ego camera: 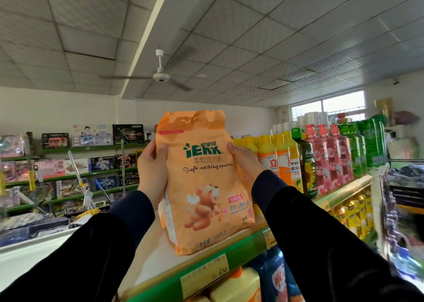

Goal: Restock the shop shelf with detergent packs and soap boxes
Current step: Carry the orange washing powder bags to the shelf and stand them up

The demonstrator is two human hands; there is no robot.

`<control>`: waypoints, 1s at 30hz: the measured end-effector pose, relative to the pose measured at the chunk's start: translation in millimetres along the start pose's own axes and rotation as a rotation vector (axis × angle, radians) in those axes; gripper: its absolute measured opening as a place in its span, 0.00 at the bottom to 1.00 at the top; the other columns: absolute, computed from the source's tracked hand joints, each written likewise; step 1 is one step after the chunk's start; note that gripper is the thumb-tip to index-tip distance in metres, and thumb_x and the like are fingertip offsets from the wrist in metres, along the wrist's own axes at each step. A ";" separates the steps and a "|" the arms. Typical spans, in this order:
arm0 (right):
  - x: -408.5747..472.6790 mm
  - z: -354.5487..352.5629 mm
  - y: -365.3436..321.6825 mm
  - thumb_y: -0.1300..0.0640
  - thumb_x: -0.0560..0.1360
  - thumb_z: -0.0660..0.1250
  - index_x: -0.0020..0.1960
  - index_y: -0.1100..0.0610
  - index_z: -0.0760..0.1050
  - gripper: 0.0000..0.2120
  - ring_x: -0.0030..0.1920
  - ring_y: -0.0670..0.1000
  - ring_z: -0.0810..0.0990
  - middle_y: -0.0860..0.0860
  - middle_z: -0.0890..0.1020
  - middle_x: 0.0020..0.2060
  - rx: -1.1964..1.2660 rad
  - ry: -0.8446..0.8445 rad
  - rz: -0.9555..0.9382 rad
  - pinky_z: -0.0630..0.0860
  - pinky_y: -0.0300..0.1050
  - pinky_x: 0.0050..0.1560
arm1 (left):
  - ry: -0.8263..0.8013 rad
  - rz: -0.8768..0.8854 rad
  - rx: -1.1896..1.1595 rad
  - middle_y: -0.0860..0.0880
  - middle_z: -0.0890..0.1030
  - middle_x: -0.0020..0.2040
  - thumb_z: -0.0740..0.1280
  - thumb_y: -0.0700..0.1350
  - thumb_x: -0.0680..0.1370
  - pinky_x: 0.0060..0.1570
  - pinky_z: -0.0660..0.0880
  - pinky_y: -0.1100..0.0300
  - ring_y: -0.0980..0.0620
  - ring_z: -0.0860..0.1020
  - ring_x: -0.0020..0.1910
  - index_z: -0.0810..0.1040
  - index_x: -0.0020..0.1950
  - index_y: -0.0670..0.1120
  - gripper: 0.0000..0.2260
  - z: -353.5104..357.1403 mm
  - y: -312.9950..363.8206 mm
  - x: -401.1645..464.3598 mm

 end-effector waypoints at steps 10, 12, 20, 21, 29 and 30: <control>-0.3 -1.5 7.3 0.50 0.86 0.58 0.59 0.59 0.82 0.18 0.56 0.59 0.85 0.60 0.87 0.55 0.053 0.009 -0.074 0.81 0.57 0.61 | -0.089 -0.029 0.236 0.60 0.79 0.56 0.74 0.50 0.77 0.33 0.75 0.74 0.65 0.80 0.49 0.63 0.75 0.51 0.30 -0.1 -23.4 -31.1; -2.9 -0.8 4.6 0.49 0.86 0.57 0.62 0.59 0.81 0.19 0.56 0.58 0.86 0.60 0.86 0.56 0.002 0.000 -0.072 0.81 0.55 0.59 | -0.118 -0.040 0.211 0.56 0.79 0.58 0.73 0.50 0.78 0.36 0.77 0.72 0.62 0.81 0.52 0.61 0.77 0.50 0.31 -2.4 -20.4 -30.2; -12.5 -18.0 8.1 0.47 0.84 0.61 0.58 0.55 0.82 0.16 0.55 0.56 0.86 0.54 0.87 0.52 -0.248 0.004 -0.116 0.80 0.57 0.62 | -0.227 -0.293 -0.037 0.47 0.79 0.68 0.76 0.66 0.68 0.55 0.82 0.52 0.51 0.85 0.56 0.54 0.81 0.58 0.49 -23.4 -10.7 -28.8; -14.7 -18.2 10.5 0.47 0.84 0.61 0.57 0.55 0.82 0.15 0.55 0.56 0.85 0.54 0.87 0.53 -0.263 0.018 -0.138 0.79 0.58 0.63 | -0.226 -0.317 -0.040 0.46 0.78 0.69 0.77 0.65 0.68 0.55 0.81 0.52 0.50 0.84 0.58 0.53 0.81 0.57 0.50 -22.9 -10.7 -29.5; -34.5 -14.4 17.1 0.48 0.83 0.63 0.62 0.51 0.77 0.11 0.50 0.48 0.84 0.50 0.85 0.53 -0.312 0.059 -0.177 0.81 0.44 0.45 | -0.234 -0.405 0.050 0.45 0.77 0.69 0.75 0.59 0.73 0.45 0.78 0.57 0.49 0.82 0.57 0.52 0.82 0.51 0.46 -24.3 -11.0 -33.6; -37.2 -13.6 19.0 0.48 0.83 0.62 0.65 0.52 0.76 0.13 0.51 0.48 0.84 0.48 0.84 0.53 -0.315 0.056 -0.158 0.81 0.44 0.46 | -0.251 -0.419 0.059 0.46 0.78 0.67 0.76 0.60 0.72 0.44 0.79 0.58 0.49 0.82 0.56 0.54 0.81 0.51 0.45 -24.7 -11.3 -35.1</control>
Point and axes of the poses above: each hand's wrist, its own x-axis towards the middle knuckle, its own z-axis out of the palm, y = z × x, the point moved 1 cm from there along x, towards the middle knuckle
